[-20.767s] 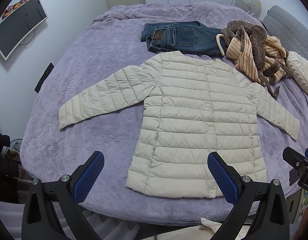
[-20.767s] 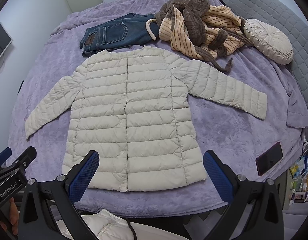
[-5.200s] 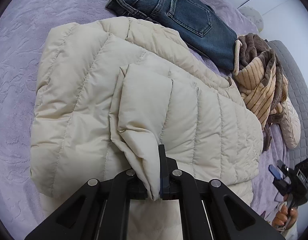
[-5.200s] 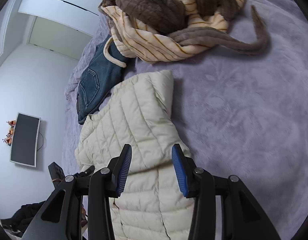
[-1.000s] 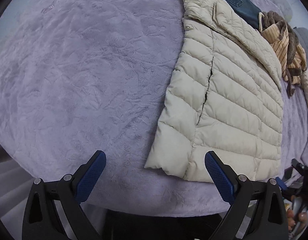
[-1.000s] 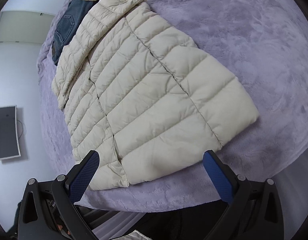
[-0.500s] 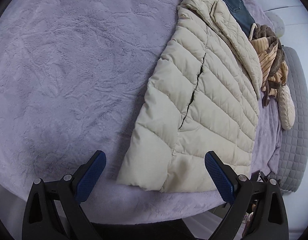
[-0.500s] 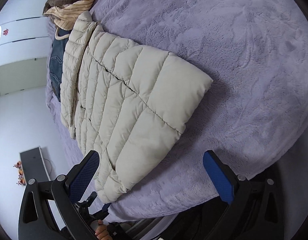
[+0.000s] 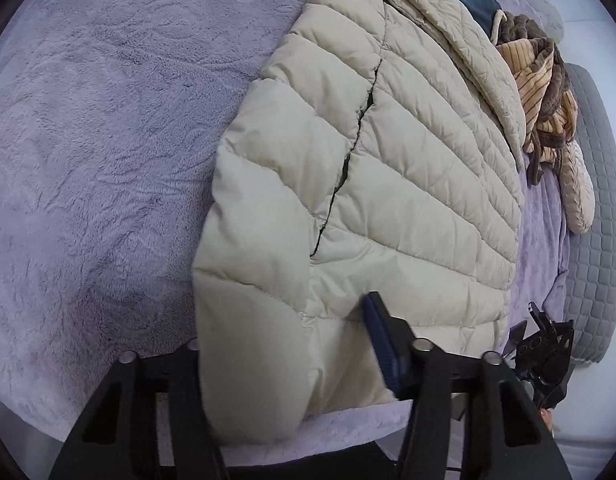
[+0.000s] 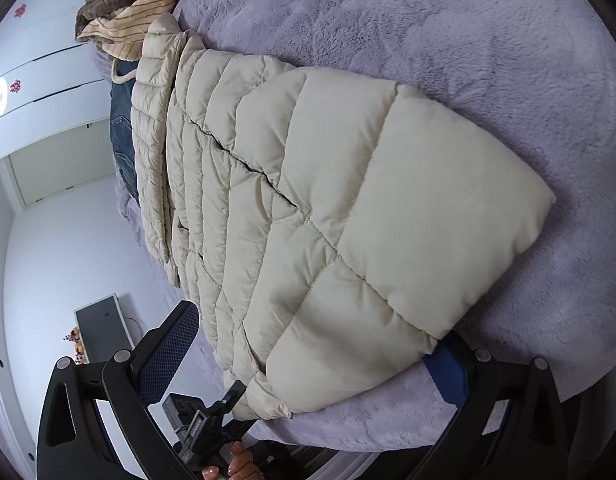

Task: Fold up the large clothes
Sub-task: 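Move both open tools to the jacket hem and slide under it, then grasp the hem with both tools and fold it up toward the collar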

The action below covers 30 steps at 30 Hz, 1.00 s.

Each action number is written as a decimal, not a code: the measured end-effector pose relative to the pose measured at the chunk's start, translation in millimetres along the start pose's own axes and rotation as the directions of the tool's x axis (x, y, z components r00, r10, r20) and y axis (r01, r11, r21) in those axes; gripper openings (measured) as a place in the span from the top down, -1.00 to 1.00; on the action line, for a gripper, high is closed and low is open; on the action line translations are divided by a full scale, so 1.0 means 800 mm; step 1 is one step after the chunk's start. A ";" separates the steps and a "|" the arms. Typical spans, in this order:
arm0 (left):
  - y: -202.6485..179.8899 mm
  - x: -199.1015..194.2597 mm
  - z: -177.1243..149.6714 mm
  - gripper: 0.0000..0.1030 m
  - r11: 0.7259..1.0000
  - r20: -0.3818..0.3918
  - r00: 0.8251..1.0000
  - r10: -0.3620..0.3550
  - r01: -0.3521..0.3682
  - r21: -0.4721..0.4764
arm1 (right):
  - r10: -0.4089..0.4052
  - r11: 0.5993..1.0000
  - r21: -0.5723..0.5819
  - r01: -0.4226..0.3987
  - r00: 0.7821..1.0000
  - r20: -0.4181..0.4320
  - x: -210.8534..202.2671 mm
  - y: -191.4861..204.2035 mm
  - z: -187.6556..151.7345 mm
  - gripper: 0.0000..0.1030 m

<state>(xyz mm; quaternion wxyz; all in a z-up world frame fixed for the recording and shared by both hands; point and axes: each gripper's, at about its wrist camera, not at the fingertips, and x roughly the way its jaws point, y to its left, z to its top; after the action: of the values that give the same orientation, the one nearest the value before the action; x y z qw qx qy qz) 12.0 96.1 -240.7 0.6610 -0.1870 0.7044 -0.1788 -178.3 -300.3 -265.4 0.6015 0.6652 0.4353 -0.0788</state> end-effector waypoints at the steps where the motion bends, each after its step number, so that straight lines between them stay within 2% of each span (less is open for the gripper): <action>1: 0.002 -0.001 0.001 0.22 1.000 -0.002 1.000 -0.007 0.007 -0.008 | 0.007 1.000 0.012 -0.007 1.000 -0.002 -0.001 -0.001 0.002 -0.97; 3: 0.004 -0.002 0.003 0.25 1.000 -0.002 1.000 -0.008 0.008 -0.023 | 0.021 0.999 0.037 -0.021 1.000 -0.006 -0.004 -0.005 0.006 -0.94; 6: 0.003 0.000 0.004 0.25 1.000 -0.011 1.000 0.004 -0.005 -0.030 | 0.017 0.997 0.070 -0.016 1.000 -0.014 -0.002 -0.009 0.013 -0.64; 10: 0.001 0.010 0.007 0.24 0.998 -0.033 0.999 0.032 -0.033 -0.054 | 0.031 0.994 0.103 -0.027 0.999 -0.031 0.002 -0.013 0.018 -0.52; 12: -0.002 0.011 0.010 0.24 0.998 -0.028 0.999 0.036 -0.037 -0.056 | 0.039 0.994 0.107 -0.035 0.998 -0.039 0.003 -0.013 0.020 -0.18; 13: -0.005 0.009 0.011 0.25 0.998 -0.023 0.999 0.042 -0.043 -0.046 | 0.035 0.994 0.109 -0.030 0.999 -0.040 0.003 -0.012 0.021 0.25; 14: -0.009 0.006 0.012 0.36 0.998 -0.012 0.999 0.047 -0.047 -0.032 | 0.029 0.994 0.110 -0.024 0.999 -0.042 0.004 -0.010 0.022 0.57; 15: -0.013 0.002 0.014 0.64 0.999 -0.004 0.999 0.043 -0.044 -0.015 | 0.036 0.994 0.107 -0.031 0.998 -0.046 0.004 -0.007 0.023 0.61; 18: -0.025 -0.017 0.018 0.69 1.000 0.024 1.000 0.014 -0.014 0.000 | 0.073 0.996 0.063 -0.068 0.995 -0.071 0.001 0.011 0.027 0.69; 22: -0.042 -0.055 0.030 0.69 0.996 0.085 0.993 -0.087 0.089 -0.021 | 0.139 0.990 0.005 -0.139 0.984 -0.107 -0.004 0.045 0.038 0.70; 26: -0.070 -0.105 0.051 0.69 0.985 0.183 0.969 -0.165 0.170 -0.011 | 0.187 0.977 -0.074 -0.199 0.973 -0.138 -0.014 0.095 0.056 0.70; 30: -0.104 -0.149 0.082 0.69 0.980 0.292 0.936 -0.197 0.200 0.018 | 0.227 0.950 -0.178 -0.255 0.961 -0.161 -0.024 0.160 0.085 0.70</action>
<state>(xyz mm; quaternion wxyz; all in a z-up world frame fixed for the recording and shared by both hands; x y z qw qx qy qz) 86.2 83.4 -99.9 0.7353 -0.2854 0.5775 -0.2108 -75.4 -355.4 -177.9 0.6380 0.6544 0.3969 0.0851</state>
